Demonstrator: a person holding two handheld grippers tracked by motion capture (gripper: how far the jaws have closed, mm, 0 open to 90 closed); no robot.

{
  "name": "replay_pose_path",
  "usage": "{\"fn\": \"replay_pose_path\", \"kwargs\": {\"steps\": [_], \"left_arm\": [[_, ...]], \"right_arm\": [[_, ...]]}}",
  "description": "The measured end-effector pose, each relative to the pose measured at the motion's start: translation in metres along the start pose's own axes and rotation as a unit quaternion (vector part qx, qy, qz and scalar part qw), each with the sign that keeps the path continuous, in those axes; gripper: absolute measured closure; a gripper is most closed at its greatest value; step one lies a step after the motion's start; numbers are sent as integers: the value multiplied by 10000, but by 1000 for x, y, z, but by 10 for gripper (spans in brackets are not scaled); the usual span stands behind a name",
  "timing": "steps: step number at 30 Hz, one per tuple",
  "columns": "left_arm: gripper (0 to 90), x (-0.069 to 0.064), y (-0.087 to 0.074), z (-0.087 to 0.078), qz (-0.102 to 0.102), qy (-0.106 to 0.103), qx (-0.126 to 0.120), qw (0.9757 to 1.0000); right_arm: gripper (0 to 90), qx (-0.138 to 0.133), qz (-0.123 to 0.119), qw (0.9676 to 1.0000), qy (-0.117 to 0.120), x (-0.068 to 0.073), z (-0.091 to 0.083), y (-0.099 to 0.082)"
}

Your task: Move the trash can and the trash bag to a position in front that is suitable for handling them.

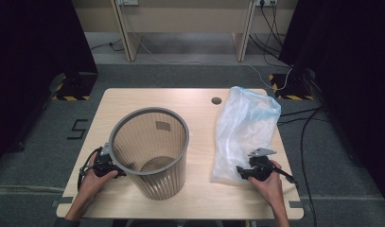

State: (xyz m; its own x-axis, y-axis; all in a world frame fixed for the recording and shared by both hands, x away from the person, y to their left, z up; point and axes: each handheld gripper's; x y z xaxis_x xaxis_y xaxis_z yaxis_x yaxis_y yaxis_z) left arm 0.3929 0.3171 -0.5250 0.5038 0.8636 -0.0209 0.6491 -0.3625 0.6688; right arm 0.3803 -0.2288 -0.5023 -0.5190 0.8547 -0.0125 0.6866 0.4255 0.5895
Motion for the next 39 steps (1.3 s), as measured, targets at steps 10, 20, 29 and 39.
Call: {"fn": "replay_pose_path", "kwargs": {"steps": [10, 20, 29, 39], "left_arm": [[152, -1, -1, -9, 166, -200, 29, 9997], [151, -23, -16, -31, 593, -658, -182, 9959], [171, -38, -29, -47, 563, -1071, -379, 9919], [139, -50, -23, -43, 646, -1115, -382, 9909]], "right_arm": [[232, -1042, -67, 9944, 132, 31, -32, 24], [234, -1188, -552, 9868, 950, 83, -25, 39], [288, -1214, -924, 9774, 1465, 119, -14, 49], [273, -1216, -1292, 9711, 1596, 139, -11, 60]]}}
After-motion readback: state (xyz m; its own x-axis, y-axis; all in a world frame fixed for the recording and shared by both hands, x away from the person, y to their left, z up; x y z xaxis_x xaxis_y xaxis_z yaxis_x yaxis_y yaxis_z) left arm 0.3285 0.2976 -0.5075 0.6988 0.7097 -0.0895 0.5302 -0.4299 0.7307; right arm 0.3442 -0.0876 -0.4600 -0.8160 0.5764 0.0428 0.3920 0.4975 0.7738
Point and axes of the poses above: each handheld gripper's, and its own axes: z roughly forward along the jaws, y roughly out of its top, x roughly to its left, and after that the axes turned 4 degrees about x, right-handed
